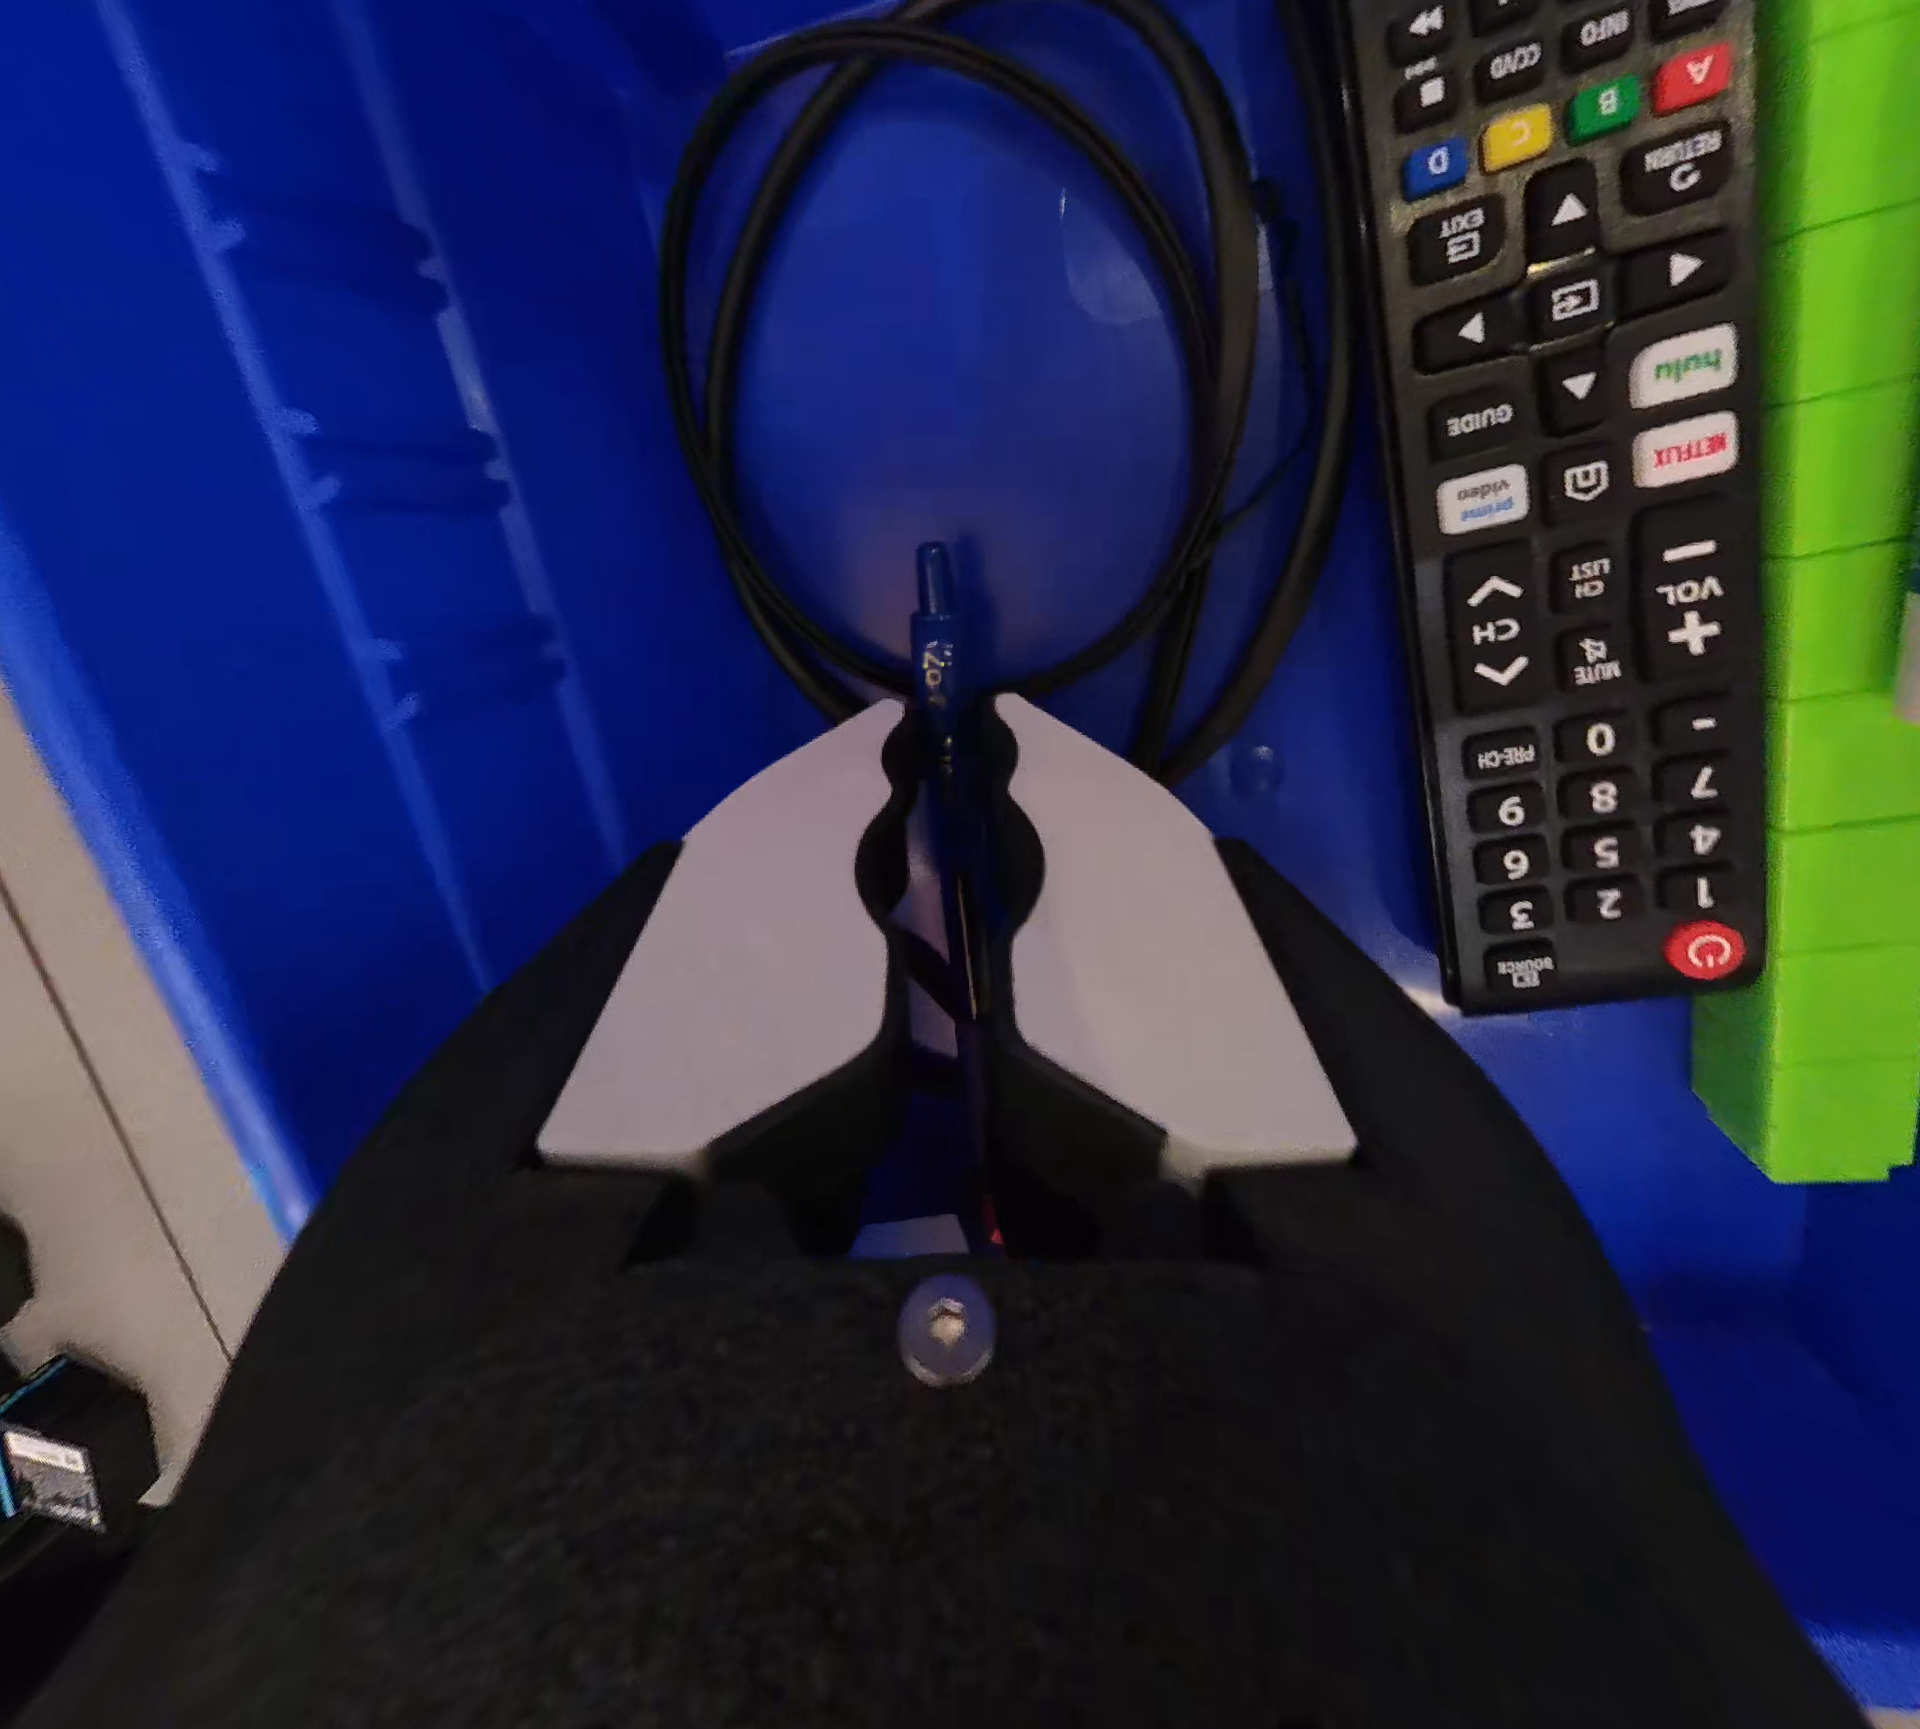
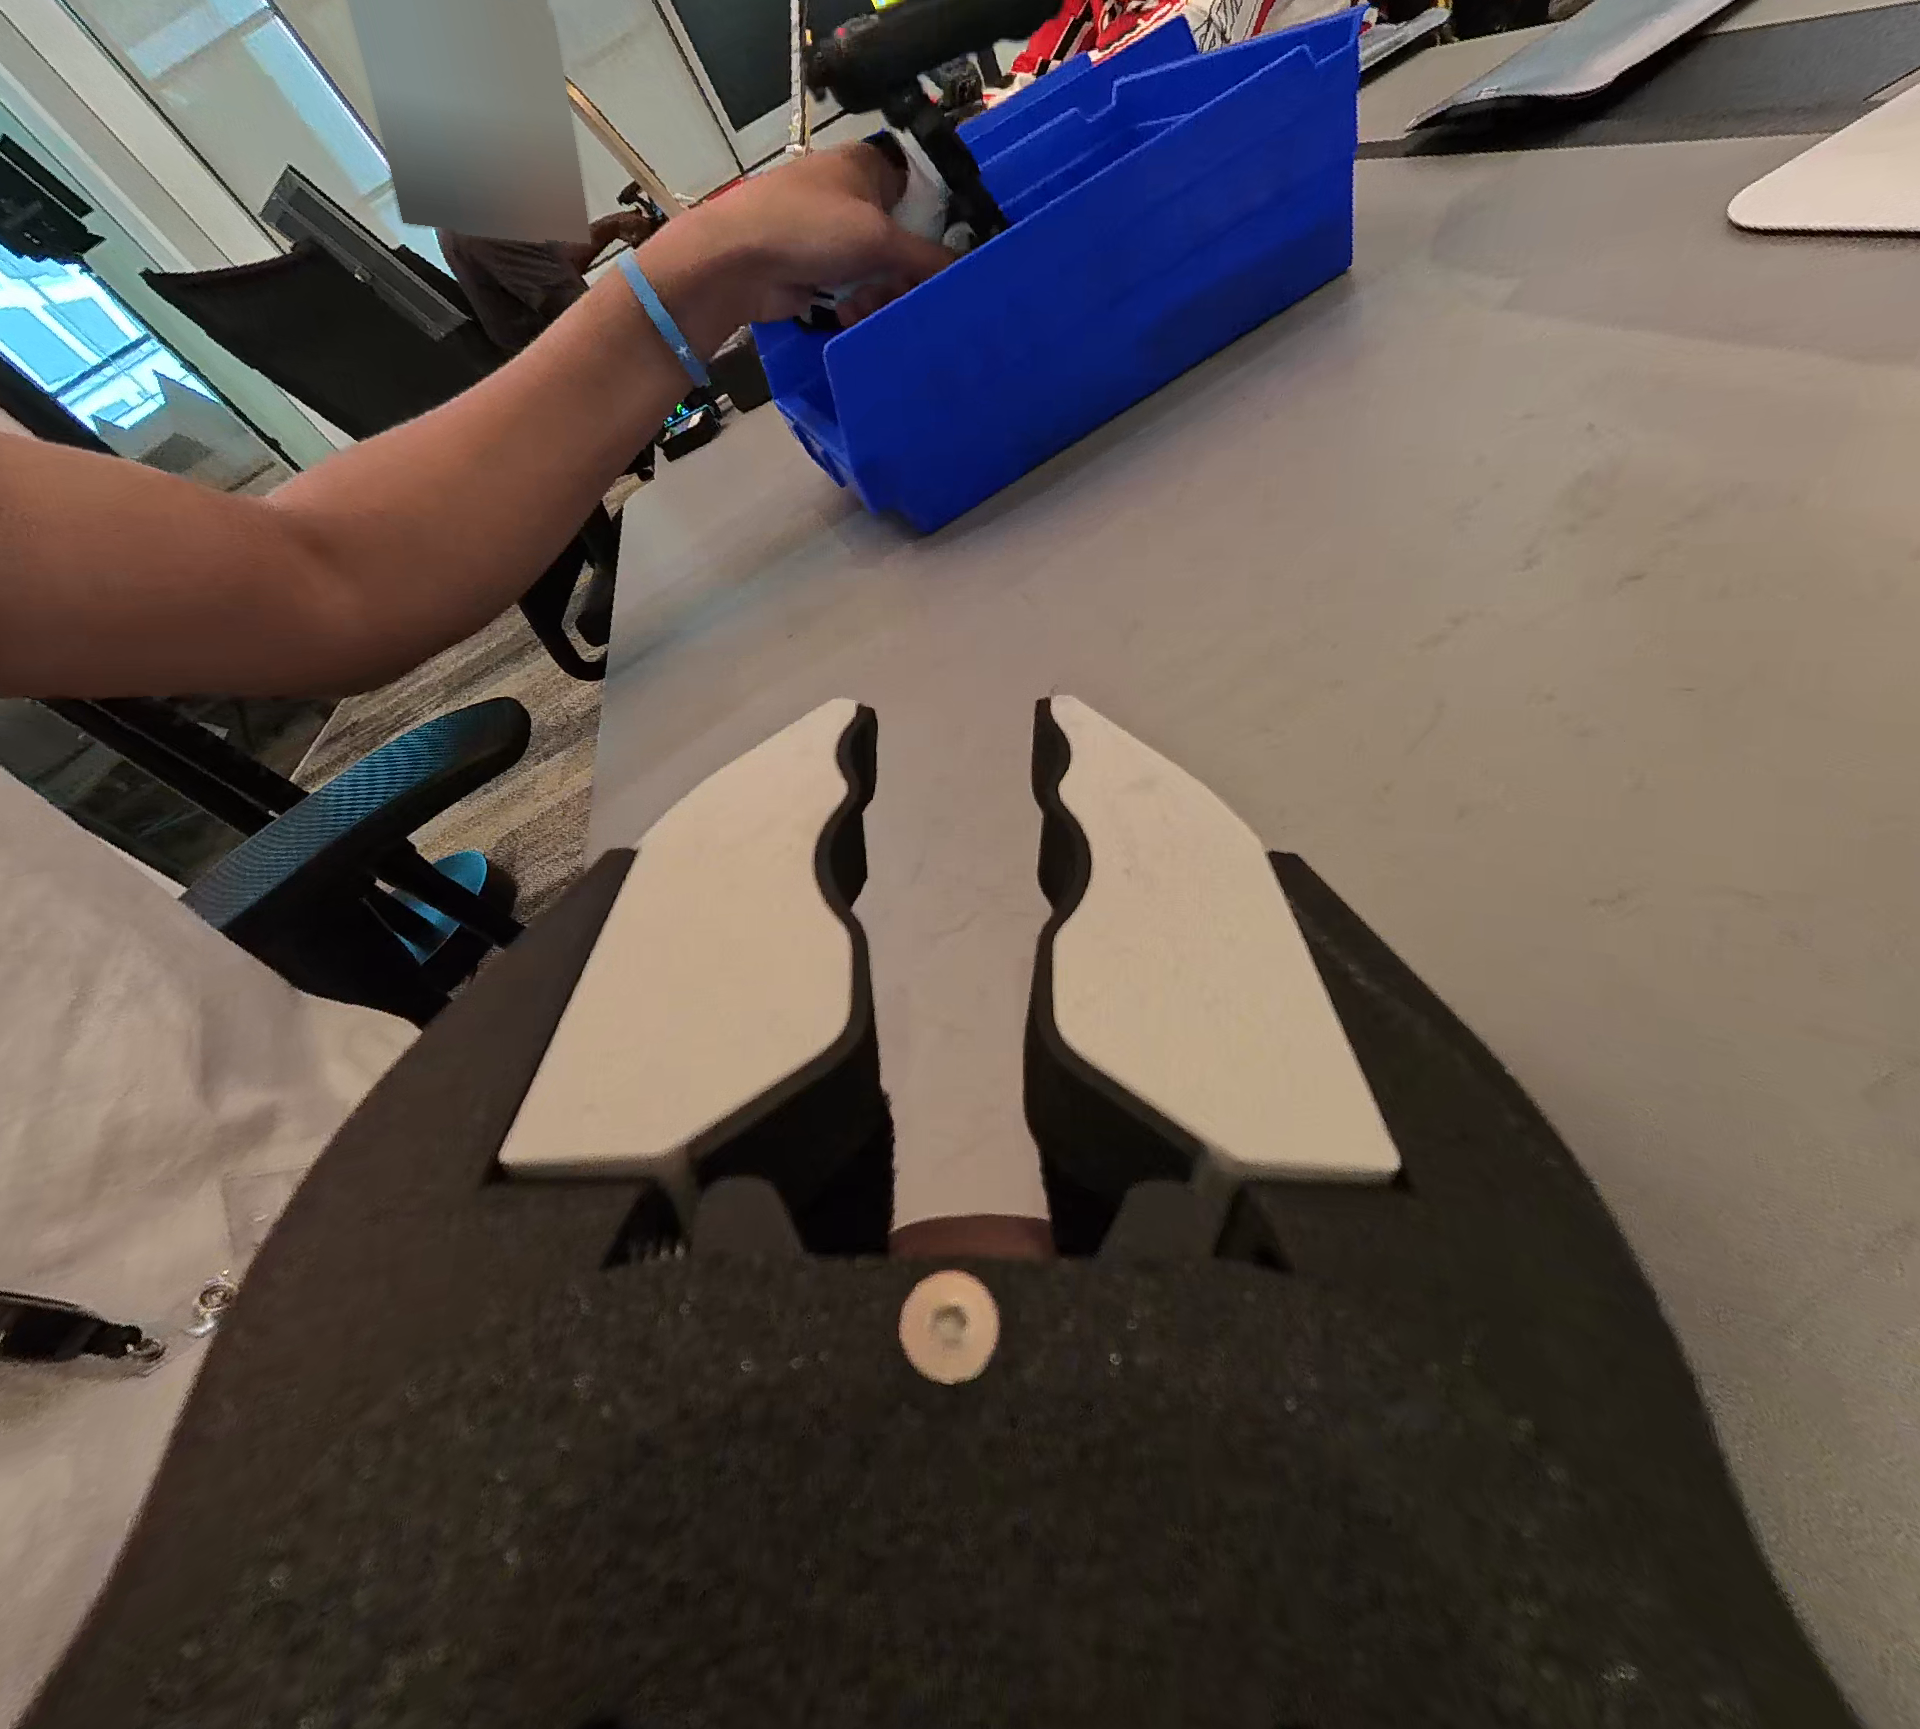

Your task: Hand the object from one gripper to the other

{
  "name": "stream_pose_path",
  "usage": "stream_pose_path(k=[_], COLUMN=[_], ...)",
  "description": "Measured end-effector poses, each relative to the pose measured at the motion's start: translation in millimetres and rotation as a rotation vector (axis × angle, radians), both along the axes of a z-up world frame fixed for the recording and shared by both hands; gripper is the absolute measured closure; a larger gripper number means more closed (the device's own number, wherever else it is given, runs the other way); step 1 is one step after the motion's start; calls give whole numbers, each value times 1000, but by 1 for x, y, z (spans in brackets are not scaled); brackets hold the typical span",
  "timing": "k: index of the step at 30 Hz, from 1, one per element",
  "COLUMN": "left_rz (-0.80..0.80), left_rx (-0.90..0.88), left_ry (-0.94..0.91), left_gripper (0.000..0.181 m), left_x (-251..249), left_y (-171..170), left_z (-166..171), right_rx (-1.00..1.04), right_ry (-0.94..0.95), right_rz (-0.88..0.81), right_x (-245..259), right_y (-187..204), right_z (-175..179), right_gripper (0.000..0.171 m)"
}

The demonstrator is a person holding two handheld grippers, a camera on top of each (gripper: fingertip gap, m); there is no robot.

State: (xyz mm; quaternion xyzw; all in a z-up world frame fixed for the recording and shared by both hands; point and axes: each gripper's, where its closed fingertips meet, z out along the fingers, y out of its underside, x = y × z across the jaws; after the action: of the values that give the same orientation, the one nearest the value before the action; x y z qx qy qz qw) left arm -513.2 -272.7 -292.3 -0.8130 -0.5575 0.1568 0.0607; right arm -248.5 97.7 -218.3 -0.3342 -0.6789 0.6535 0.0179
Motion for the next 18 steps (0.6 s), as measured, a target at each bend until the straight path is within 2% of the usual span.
stream_pose_path(k=[4, 9, 11, 14, 16, 18], left_rz=[-40, -83, -105, -92, -122, -200], left_rx=[49, 302, 508, 923, 1171, 1381], left_ry=[111, 375, 514, 686, 744, 766], left_gripper=[170, 171, 171, 172, 171, 171], left_x=[2, 0, 1, 14, 32, 57], left_y=[0, 2, 4, 15, 39, 78], left_z=[32, 106, 142, 195, 221, 239], right_rx=[17, 32, 31, 30, 46, 48], right_ry=[13, 25, 53, 157, 260, 348], right_rz=[-4, -16, -42, -137, -216, -260], right_x=[1, -1, -4, -15, -23, -26], right_y=[0, 0, 1, 4, 3, -6], right_z=[0, -1, 2, 12, 22, 33], right_gripper=[143, 142, 141, 137, 134, 130])
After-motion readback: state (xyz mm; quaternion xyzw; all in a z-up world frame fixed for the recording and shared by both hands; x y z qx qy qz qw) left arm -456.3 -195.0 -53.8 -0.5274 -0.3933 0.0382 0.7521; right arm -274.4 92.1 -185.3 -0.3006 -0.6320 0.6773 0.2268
